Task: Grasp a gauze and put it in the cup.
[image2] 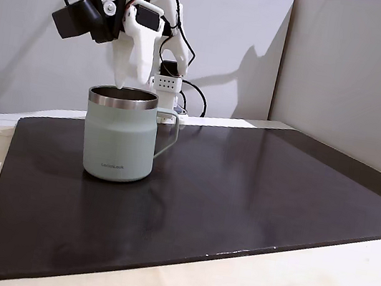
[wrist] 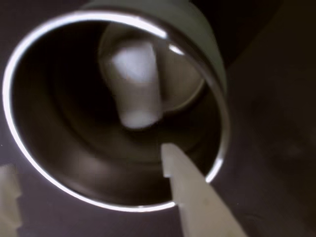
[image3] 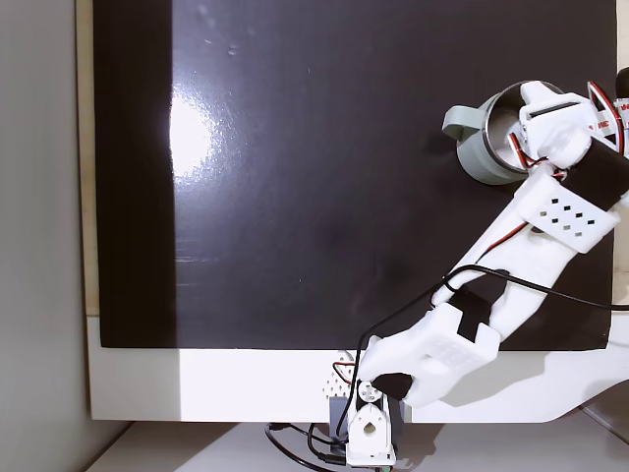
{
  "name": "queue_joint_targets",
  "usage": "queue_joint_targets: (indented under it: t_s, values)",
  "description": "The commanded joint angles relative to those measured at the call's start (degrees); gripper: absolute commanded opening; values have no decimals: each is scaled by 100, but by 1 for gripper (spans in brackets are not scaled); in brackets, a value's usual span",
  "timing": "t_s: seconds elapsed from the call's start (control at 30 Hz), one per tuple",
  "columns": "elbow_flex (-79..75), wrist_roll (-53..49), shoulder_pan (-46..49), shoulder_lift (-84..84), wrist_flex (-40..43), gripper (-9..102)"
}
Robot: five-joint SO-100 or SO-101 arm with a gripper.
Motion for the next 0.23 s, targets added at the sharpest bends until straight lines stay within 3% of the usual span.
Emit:
queue_joint_targets:
  t_s: [0.0, 0.2]
  values:
    - [-26, -35, -62, 536, -18, 33]
    - [-26, -35, -79, 598, -18, 33]
